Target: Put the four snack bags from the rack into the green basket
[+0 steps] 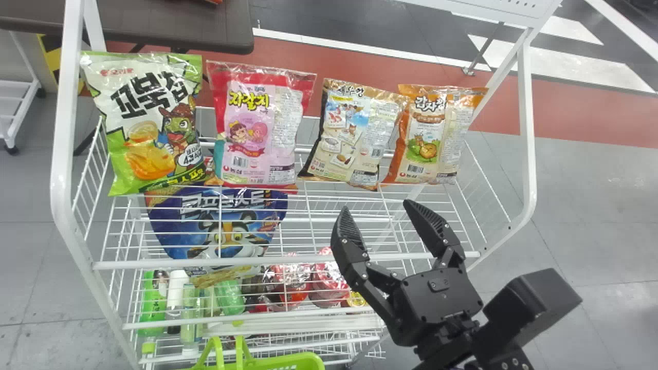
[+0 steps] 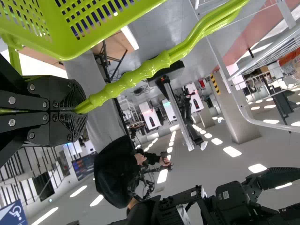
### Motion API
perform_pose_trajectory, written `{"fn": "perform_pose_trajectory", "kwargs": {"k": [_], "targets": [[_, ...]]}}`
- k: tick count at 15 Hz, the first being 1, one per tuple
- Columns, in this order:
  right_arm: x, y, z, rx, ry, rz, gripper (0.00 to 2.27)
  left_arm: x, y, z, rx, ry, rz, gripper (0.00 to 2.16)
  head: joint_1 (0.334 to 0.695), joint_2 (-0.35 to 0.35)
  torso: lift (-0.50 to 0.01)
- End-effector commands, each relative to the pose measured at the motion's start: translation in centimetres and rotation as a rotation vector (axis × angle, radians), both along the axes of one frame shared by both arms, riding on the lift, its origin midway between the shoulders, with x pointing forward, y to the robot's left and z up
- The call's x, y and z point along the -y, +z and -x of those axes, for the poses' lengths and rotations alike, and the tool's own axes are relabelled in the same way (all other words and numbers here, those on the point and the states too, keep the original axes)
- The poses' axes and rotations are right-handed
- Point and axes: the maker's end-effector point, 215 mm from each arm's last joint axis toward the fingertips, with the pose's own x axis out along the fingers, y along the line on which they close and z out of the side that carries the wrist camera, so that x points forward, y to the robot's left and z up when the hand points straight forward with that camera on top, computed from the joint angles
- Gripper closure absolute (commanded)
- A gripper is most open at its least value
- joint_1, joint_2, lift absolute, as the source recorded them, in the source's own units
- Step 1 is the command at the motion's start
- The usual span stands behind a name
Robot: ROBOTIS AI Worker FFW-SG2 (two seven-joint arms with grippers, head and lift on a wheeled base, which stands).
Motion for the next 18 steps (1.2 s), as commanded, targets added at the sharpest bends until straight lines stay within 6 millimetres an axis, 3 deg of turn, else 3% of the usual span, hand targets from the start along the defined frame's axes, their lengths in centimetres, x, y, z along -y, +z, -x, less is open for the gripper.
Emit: {"fn": "perform_pose_trajectory", "kwargs": {"k": [1, 12, 15, 17, 18], "targets": [[0.0, -0.1, -0.1, 0.001, 0.001, 0.001, 0.14, 0.1, 0.0, 0.0, 0.0, -0.001, 0.001, 2.12, 0.695, -0.35, -0.006], [0.4, -0.9, -1.3, 0.015, 0.002, 0.009, 0.15, 0.4, 0.1, -0.5, 0.008, -0.002, -0.001, 2.12, 0.695, -0.35, -0.006], [-0.8, -2.0, -4.2, 0.03, 0.028, -0.004, 0.15, 0.8, 0.0, -0.4, 0.002, -0.009, -0.003, 2.12, 0.695, -0.35, -0.006], [-3.0, -2.1, -6.8, 0.062, 0.047, -0.032, 0.15, 1.6, 0.0, -0.6, 0.002, -0.031, -0.006, 2.12, 0.695, -0.35, -0.006], [-5.1, -3.0, -8.3, 0.058, 0.08, -0.036, 0.15, 1.9, 0.1, -0.5, -0.001, -0.043, -0.002, 2.12, 0.695, -0.35, -0.006]]}}
